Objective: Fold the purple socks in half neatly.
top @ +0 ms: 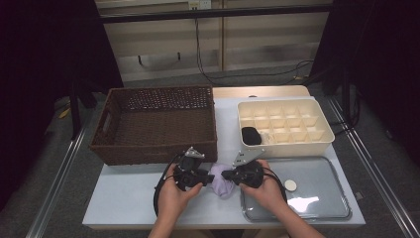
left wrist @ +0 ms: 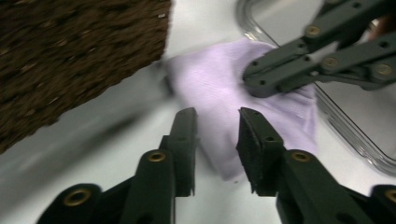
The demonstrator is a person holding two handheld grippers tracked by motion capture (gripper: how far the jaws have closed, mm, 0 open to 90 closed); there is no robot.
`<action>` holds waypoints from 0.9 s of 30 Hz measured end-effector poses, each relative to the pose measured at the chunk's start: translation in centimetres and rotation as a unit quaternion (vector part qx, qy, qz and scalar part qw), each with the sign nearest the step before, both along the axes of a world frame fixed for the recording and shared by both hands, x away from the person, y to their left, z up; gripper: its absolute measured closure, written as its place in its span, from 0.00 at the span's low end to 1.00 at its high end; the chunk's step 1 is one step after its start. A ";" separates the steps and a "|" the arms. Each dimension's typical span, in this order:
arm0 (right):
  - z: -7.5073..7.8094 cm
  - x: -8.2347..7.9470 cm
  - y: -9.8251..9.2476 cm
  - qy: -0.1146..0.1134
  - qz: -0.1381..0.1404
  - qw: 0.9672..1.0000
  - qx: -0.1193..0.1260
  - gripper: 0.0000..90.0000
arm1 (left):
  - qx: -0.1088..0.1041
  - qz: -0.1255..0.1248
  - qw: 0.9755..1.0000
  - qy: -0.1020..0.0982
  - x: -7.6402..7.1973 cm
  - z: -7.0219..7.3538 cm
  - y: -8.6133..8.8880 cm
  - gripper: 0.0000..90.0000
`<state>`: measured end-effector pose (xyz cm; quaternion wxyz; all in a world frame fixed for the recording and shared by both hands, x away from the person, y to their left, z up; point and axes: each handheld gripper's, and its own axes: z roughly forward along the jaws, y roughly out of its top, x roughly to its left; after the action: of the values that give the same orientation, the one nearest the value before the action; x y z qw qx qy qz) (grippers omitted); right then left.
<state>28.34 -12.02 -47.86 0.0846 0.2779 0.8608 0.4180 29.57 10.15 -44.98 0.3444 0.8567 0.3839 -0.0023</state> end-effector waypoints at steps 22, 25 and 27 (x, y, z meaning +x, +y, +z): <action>0.4 0.0 1.5 0.008 0.018 1.000 0.007 0.99 | -0.007 -0.006 0.999 0.047 0.0 2.0 0.4 0.94; 0.6 0.1 2.7 0.004 0.028 1.000 -0.002 0.99 | 0.011 -0.010 0.999 0.046 -0.1 2.5 0.4 0.94; 0.4 0.1 3.4 0.004 0.033 0.999 -0.014 0.99 | 0.026 -0.012 0.999 0.042 -0.2 2.2 0.0 0.94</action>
<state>28.45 -8.67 -47.46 0.0713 0.2494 0.8755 0.4078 29.36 10.16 -42.81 0.3052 0.8691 0.3879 -0.0326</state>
